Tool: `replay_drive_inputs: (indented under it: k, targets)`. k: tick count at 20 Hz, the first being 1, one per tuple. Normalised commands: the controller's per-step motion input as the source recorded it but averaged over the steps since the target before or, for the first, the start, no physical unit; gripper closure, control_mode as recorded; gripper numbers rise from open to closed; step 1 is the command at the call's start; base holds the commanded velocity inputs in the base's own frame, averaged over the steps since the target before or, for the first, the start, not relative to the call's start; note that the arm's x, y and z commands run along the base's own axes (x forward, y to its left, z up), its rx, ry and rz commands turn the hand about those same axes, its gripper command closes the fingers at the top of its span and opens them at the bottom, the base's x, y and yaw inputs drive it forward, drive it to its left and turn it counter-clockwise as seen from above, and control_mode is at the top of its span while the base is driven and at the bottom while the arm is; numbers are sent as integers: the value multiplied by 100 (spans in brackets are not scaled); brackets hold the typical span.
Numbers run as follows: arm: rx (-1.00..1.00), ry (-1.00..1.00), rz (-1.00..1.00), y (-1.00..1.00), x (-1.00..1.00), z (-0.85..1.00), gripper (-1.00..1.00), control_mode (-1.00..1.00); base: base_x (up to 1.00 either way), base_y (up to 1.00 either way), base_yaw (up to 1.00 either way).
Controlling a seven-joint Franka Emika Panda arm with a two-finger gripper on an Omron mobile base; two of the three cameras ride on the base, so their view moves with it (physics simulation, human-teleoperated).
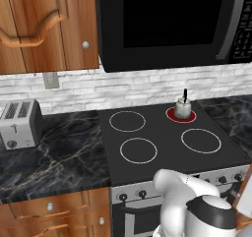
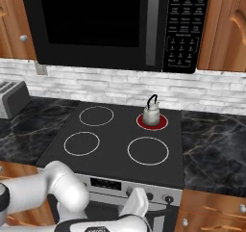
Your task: Lower the heat of the kettle.
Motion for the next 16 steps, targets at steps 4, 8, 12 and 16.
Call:
replay_drive_inputs:
  k: [4, 8, 12, 16]
  targets:
    - [1, 0, -9, -13, 1, -28, -100, -100, 0, 0, 0]
    - [8, 3, -10, -17, 8, -10, -100, -100, 0, 0, 0]
    - [6, 10, -12, -14, 18, -8, -100, -100, 0, 0, 0]
    - [4, 8, -16, -7, 10, -9, -100, -100, 0, 0, 0]
